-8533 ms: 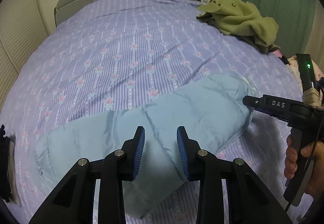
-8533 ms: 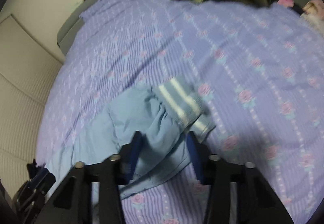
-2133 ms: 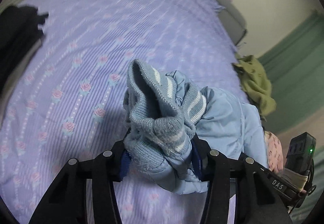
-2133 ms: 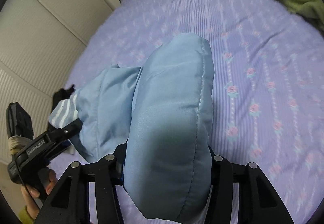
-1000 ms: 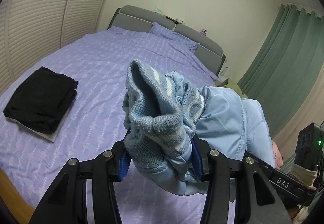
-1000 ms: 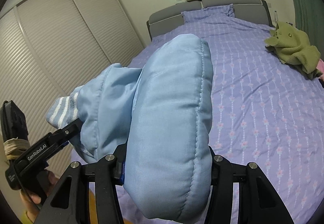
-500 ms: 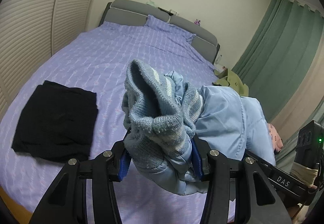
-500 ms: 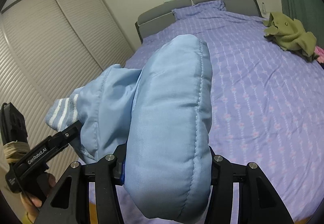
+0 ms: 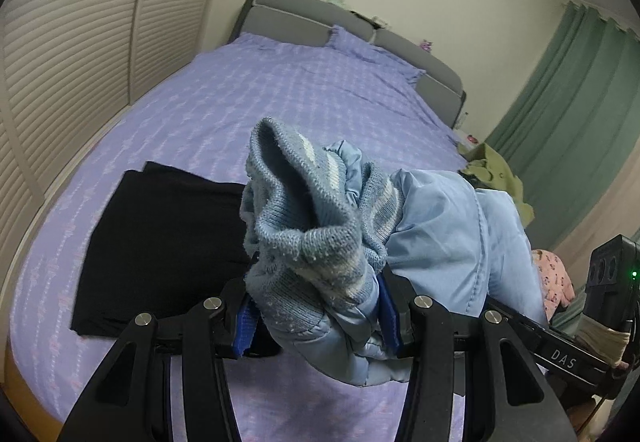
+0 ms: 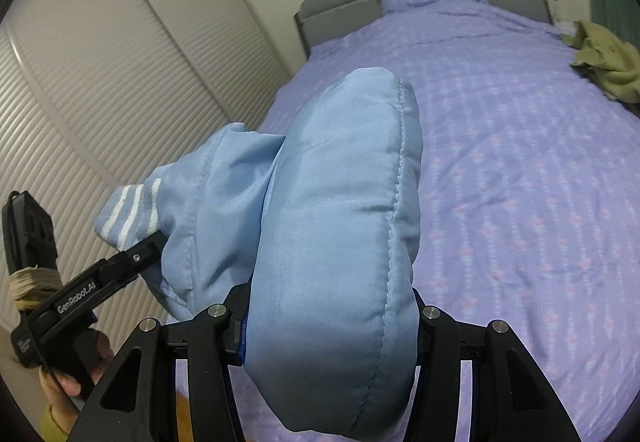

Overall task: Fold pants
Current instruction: 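Lift the folded pants with both grippers and carry them toward the black stack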

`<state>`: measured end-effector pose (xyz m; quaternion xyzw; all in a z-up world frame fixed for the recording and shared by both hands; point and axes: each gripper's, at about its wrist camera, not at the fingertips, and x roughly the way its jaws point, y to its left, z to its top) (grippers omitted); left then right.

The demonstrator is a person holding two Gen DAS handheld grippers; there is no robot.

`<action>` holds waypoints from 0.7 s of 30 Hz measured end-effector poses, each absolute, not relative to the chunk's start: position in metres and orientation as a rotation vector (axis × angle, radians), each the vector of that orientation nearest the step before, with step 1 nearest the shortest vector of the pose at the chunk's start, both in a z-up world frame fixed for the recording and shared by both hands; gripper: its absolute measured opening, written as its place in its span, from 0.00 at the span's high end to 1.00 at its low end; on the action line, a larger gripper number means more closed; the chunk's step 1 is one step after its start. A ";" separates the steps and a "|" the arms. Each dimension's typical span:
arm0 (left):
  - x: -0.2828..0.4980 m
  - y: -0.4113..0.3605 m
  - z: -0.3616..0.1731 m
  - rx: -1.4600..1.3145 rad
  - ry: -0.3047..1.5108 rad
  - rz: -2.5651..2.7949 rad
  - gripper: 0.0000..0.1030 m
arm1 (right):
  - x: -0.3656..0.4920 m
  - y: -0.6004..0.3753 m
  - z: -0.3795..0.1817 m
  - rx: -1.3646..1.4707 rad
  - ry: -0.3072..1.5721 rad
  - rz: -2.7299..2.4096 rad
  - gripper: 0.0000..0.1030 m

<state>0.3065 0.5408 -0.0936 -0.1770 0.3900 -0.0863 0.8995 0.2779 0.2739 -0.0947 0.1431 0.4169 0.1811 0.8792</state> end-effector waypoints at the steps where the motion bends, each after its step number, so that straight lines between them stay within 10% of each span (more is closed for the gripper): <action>1: 0.309 0.550 -0.097 -0.372 0.810 -0.175 0.53 | 0.284 0.284 -0.097 0.287 0.878 0.392 0.50; 21: 0.431 0.702 -0.212 -0.426 0.954 -0.068 0.52 | 0.432 0.429 -0.182 0.134 1.039 0.540 0.50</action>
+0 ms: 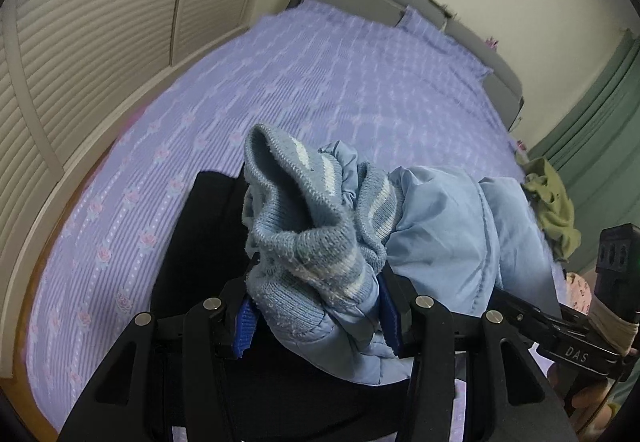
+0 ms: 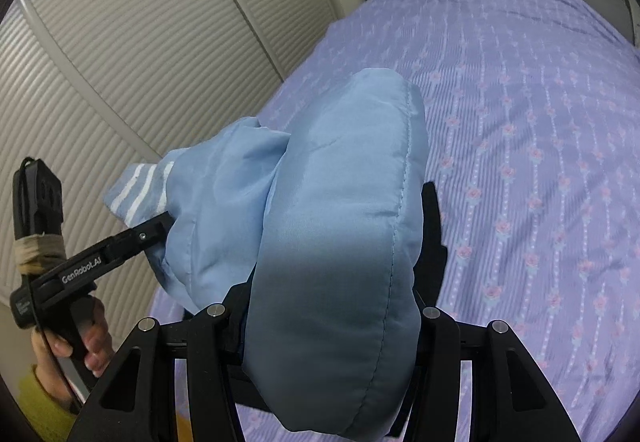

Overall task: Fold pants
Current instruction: 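Lift the folded pants with both grippers and carry them toward the black stack, then lower the pants onto the black stack and open both grippers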

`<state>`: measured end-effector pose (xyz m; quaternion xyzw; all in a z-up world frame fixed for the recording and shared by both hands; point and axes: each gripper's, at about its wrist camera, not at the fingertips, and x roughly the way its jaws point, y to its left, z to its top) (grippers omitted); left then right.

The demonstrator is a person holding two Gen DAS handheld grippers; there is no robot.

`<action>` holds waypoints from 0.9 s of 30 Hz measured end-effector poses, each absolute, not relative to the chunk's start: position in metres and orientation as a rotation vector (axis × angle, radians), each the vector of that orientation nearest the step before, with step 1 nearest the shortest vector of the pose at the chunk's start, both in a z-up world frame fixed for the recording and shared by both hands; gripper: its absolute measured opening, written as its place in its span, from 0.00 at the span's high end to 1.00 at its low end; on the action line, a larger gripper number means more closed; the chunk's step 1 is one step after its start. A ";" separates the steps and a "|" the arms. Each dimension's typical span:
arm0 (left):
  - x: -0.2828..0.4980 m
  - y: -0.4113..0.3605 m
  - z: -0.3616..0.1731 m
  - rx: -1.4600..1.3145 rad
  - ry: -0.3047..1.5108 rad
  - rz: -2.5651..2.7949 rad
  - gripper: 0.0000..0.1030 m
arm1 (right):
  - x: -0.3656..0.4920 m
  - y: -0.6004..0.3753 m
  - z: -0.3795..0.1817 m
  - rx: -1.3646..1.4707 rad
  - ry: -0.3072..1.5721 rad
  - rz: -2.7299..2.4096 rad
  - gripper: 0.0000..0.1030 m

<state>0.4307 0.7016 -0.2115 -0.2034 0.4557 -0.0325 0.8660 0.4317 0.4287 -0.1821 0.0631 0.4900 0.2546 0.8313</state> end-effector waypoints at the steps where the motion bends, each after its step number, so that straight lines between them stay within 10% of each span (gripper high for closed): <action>1: 0.433 0.703 -0.218 -0.426 0.968 -0.067 0.51 | 0.434 0.431 -0.185 0.136 1.050 0.538 0.50; 14: 0.429 0.700 -0.265 -0.225 1.109 0.108 0.27 | 0.428 0.418 -0.213 0.132 1.093 0.462 0.29; 27: 0.384 0.680 -0.192 -0.030 0.963 0.240 0.27 | 0.390 0.380 -0.157 0.008 0.916 0.321 0.20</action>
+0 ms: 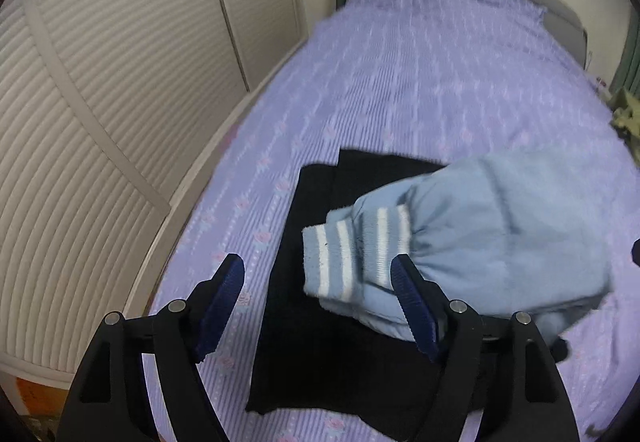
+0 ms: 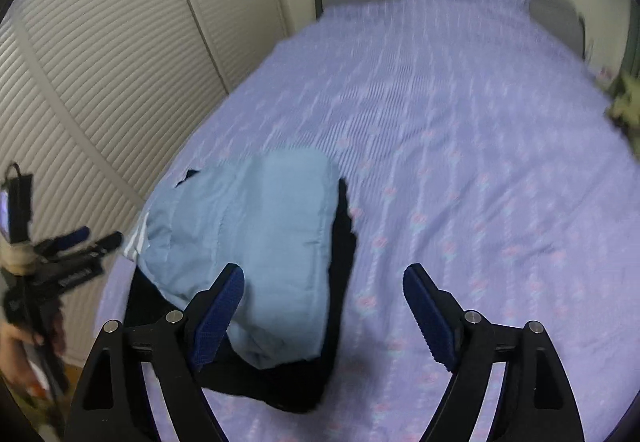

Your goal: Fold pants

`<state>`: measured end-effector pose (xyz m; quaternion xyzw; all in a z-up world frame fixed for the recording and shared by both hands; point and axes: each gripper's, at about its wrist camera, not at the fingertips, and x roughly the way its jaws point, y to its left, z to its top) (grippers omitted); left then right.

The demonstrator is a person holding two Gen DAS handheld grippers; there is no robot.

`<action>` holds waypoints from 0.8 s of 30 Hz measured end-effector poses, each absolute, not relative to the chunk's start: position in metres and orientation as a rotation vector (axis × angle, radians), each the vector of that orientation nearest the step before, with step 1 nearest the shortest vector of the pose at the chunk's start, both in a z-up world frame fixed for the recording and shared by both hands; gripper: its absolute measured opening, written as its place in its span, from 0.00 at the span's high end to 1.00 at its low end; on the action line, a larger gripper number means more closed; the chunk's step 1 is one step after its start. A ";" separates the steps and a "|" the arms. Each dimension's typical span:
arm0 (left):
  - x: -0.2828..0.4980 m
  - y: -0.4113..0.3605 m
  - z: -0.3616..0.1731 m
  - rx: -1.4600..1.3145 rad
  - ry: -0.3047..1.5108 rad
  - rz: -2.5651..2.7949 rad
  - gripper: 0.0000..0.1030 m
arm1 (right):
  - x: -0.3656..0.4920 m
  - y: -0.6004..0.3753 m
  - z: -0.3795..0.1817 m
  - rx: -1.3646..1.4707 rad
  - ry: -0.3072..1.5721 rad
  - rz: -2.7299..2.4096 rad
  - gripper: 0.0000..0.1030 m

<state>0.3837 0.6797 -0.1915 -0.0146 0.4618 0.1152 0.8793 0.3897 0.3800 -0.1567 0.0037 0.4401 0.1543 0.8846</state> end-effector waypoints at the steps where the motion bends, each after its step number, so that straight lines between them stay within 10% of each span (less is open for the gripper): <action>1: 0.377 0.677 -0.183 -0.028 0.945 0.235 0.26 | 0.382 0.377 -0.149 -0.010 0.893 0.321 0.20; 11: 0.279 0.587 -0.090 0.026 0.755 0.140 0.00 | 0.288 0.315 -0.067 -0.071 0.709 0.238 0.05; 24: 0.169 0.462 -0.023 0.030 0.687 0.059 0.00 | 0.162 0.196 -0.015 0.003 0.692 0.148 0.05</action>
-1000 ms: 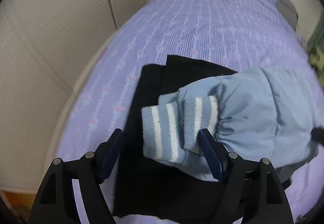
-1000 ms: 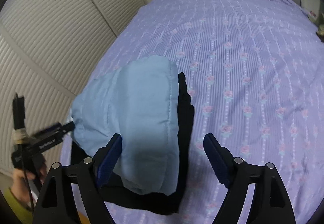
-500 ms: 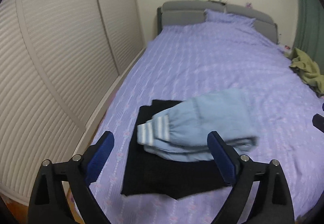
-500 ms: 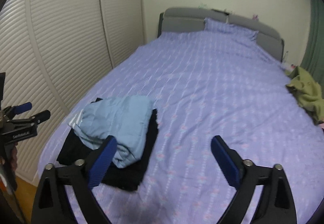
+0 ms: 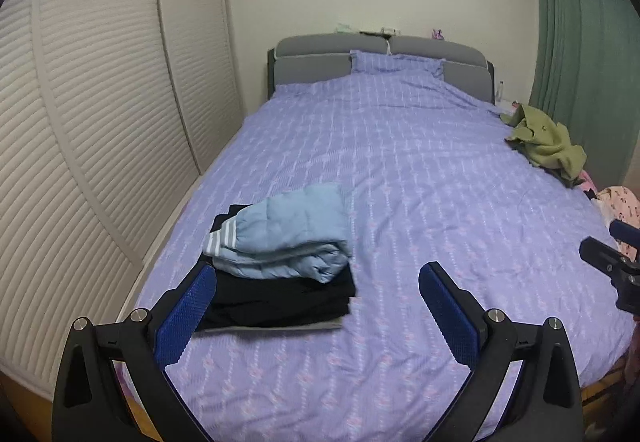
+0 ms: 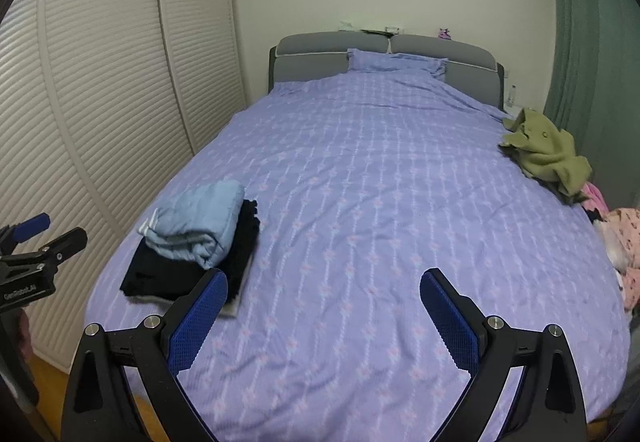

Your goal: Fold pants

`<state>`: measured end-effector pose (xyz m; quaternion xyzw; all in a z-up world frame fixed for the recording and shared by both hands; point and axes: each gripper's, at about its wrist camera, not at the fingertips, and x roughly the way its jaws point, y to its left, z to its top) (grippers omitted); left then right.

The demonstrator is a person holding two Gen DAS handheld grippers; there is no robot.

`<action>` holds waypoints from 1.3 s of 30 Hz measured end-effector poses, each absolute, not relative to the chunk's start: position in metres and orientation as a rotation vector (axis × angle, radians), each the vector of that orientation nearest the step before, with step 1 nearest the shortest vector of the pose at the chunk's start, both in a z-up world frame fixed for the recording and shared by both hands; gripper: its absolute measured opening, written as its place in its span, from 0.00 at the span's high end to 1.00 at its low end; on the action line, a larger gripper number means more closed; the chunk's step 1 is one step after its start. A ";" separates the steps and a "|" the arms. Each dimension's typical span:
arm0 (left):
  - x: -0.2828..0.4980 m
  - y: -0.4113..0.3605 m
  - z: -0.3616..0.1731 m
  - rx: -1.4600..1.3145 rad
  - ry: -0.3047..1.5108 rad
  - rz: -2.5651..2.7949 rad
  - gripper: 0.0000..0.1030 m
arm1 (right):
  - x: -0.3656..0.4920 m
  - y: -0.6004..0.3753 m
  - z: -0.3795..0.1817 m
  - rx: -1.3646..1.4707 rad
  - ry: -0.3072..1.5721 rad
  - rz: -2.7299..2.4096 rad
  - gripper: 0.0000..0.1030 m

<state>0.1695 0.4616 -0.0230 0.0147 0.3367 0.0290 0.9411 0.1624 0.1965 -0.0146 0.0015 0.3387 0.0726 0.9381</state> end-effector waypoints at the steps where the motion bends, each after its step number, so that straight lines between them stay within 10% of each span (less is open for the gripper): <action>1: 0.159 0.451 -0.018 0.023 0.679 0.059 0.00 | 0.155 0.189 -0.012 0.005 0.690 0.147 0.05; 39: -0.025 0.237 0.035 0.040 0.560 -0.106 0.00 | -0.052 -0.006 0.023 0.102 0.574 0.073 0.05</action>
